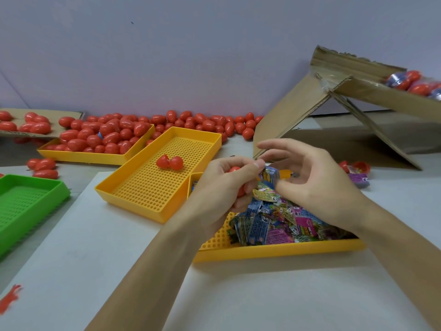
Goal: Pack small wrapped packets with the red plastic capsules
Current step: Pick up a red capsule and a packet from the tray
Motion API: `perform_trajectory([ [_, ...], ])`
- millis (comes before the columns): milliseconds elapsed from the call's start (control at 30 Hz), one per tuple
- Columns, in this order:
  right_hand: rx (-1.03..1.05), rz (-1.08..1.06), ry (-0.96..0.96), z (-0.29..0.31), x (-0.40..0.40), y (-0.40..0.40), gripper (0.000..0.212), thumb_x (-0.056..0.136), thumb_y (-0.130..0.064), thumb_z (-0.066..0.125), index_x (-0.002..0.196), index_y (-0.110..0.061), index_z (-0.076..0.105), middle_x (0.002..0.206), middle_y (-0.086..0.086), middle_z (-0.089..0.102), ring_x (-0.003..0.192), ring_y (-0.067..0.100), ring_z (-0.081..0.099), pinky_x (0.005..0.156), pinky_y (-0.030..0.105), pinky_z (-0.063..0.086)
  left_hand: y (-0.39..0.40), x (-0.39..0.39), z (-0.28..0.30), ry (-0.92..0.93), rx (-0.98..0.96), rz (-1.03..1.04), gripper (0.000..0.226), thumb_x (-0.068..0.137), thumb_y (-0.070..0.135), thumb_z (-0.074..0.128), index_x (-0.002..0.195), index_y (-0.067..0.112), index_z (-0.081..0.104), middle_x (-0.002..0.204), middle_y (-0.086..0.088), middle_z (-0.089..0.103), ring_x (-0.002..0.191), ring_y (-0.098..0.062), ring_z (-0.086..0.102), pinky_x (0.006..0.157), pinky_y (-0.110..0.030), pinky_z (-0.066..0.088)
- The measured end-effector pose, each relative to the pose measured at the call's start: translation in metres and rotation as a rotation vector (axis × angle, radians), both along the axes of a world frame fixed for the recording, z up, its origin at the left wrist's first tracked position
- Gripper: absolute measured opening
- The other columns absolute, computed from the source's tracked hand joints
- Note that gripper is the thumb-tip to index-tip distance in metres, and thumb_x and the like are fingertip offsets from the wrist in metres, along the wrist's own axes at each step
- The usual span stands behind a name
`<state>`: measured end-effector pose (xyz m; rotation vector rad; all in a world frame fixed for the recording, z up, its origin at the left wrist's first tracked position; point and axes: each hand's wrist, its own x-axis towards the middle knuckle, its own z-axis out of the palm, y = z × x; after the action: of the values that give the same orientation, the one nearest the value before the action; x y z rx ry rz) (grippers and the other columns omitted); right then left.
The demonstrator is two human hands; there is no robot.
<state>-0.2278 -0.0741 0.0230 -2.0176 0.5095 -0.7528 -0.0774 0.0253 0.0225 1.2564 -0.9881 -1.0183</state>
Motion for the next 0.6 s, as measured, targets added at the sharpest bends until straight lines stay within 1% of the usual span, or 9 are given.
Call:
perform_trajectory([
  [133,0.073,0.146,0.107,0.002,-0.003,-0.003,0.065,0.087,0.004,0.067,0.136,-0.035,0.05,0.108,-0.005,0.073,0.108,0.016,0.068,0.097,0.044,0.055,0.001,0.0,0.0,-0.213,0.067,-0.011,0.031,0.097,0.029,0.062,0.07,0.014,0.062,0.056,0.004,0.044,0.045,-0.009,0.035,0.042,-0.02,0.028],
  [200,0.115,0.217,0.182,0.003,-0.007,-0.007,0.064,0.09,-0.002,0.067,0.139,-0.038,0.046,0.114,-0.003,0.073,0.112,0.016,0.067,0.106,0.045,0.048,0.001,0.0,-0.001,-0.315,0.105,0.002,0.03,0.098,0.029,0.061,0.077,0.009,0.065,0.052,0.007,0.046,0.044,-0.008,0.037,0.043,-0.018,0.031],
  [267,0.176,0.286,0.209,0.002,-0.01,-0.01,0.06,0.089,-0.015,0.066,0.139,-0.041,0.046,0.119,-0.001,0.071,0.116,0.016,0.065,0.107,0.044,0.046,0.002,0.001,-0.001,-0.372,0.125,-0.005,0.031,0.099,0.028,0.06,0.081,0.003,0.065,0.051,0.007,0.046,0.044,-0.008,0.038,0.044,-0.019,0.031],
  [300,0.195,0.307,0.205,0.003,-0.011,-0.01,0.058,0.086,-0.023,0.065,0.138,-0.043,0.048,0.12,-0.002,0.07,0.115,0.016,0.064,0.104,0.042,0.048,0.002,0.002,0.0,-0.373,0.124,-0.017,0.032,0.099,0.028,0.06,0.081,0.002,0.064,0.052,0.006,0.046,0.044,-0.009,0.037,0.044,-0.019,0.031],
  [367,0.219,0.303,0.177,0.002,-0.011,-0.012,0.053,0.082,-0.041,0.064,0.133,-0.046,0.052,0.118,-0.005,0.07,0.109,0.017,0.064,0.091,0.039,0.05,0.004,0.003,0.003,-0.367,0.112,-0.049,0.034,0.097,0.031,0.061,0.075,0.005,0.062,0.053,0.003,0.046,0.044,-0.009,0.037,0.043,-0.019,0.031],
  [433,0.242,0.268,0.137,-0.001,-0.009,-0.014,0.048,0.08,-0.052,0.061,0.128,-0.047,0.057,0.114,-0.006,0.071,0.103,0.023,0.063,0.081,0.039,0.047,0.005,0.005,0.006,-0.38,0.1,-0.079,0.034,0.096,0.035,0.061,0.072,0.009,0.06,0.055,0.001,0.046,0.045,-0.009,0.038,0.044,-0.018,0.033],
  [533,0.24,0.239,0.097,-0.003,-0.006,-0.015,0.035,0.086,-0.048,0.061,0.121,-0.046,0.061,0.105,-0.004,0.073,0.08,0.011,0.059,0.076,0.035,0.046,0.006,0.007,0.006,-0.39,0.083,-0.121,0.039,0.091,0.041,0.062,0.077,0.004,0.061,0.057,0.001,0.046,0.046,-0.009,0.039,0.046,-0.02,0.034],
  [567,0.24,0.234,0.078,-0.004,-0.005,-0.014,0.032,0.088,-0.042,0.061,0.119,-0.045,0.062,0.1,-0.002,0.074,0.075,0.009,0.057,0.074,0.035,0.048,0.006,0.008,0.006,-0.39,0.081,-0.124,0.041,0.091,0.041,0.061,0.078,0.002,0.061,0.057,0.001,0.046,0.046,-0.009,0.039,0.046,-0.02,0.035],
  [600,0.245,0.232,0.055,-0.004,-0.004,-0.014,0.03,0.089,-0.037,0.061,0.118,-0.043,0.063,0.098,0.002,0.074,0.073,0.013,0.057,0.074,0.035,0.048,0.006,0.008,0.006,-0.39,0.082,-0.122,0.04,0.093,0.038,0.061,0.079,0.001,0.061,0.057,0.001,0.046,0.046,-0.009,0.039,0.046,-0.02,0.035],
])
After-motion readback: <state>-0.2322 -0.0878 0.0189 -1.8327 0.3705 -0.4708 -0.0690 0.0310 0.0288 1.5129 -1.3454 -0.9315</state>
